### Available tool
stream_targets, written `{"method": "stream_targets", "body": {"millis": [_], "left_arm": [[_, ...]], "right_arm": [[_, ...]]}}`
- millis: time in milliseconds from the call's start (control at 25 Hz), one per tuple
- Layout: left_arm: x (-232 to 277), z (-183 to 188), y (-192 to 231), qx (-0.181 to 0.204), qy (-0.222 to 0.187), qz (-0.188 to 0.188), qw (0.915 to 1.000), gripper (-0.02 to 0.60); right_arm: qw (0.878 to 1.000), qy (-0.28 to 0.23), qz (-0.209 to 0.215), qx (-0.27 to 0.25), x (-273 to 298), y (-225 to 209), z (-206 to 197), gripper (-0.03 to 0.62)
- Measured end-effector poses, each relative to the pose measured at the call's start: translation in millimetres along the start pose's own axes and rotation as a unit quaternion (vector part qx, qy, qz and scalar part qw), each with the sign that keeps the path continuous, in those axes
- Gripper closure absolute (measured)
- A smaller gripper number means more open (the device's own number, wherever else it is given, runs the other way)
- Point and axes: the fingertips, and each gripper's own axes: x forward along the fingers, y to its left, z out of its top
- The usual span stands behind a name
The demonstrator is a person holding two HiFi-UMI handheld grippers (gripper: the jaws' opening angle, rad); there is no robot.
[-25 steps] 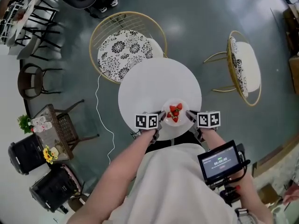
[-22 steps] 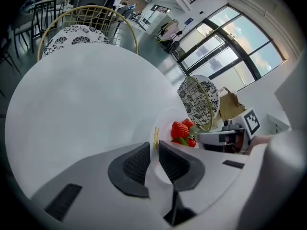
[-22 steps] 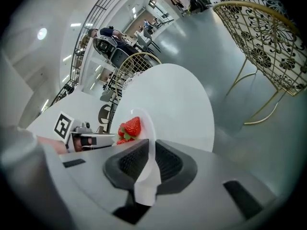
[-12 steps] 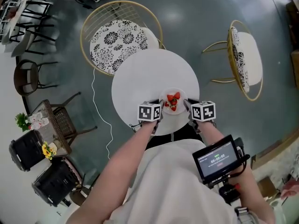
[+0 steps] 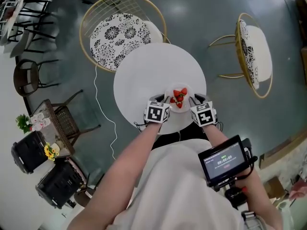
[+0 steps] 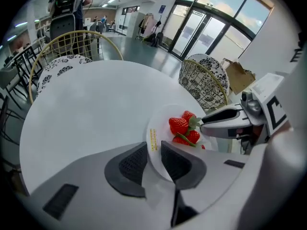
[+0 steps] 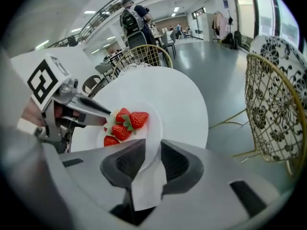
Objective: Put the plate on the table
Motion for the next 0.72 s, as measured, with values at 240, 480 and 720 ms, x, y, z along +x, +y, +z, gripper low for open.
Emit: {"method": "stream_targets", "body": {"millis": [240,480,720], "left_arm": [[-4,-2,3,0.022,-0.015,0.001,0.9996,0.503],[-19,-14,20,0.006,-0.028,0.008,0.9995,0.5],[-51,-29,40,0.002,-0.054,0.028,0.9981,0.502]], "right_arm": [[0.999,-0.016,-0.023,-0.04,-3,3,4,0.514],[0.998,-0.05,-0.036,-0.03,-11,-2,13,0.516],[0.997,-0.065,-0.048,-0.004,-30,5,10,0.563]]}}
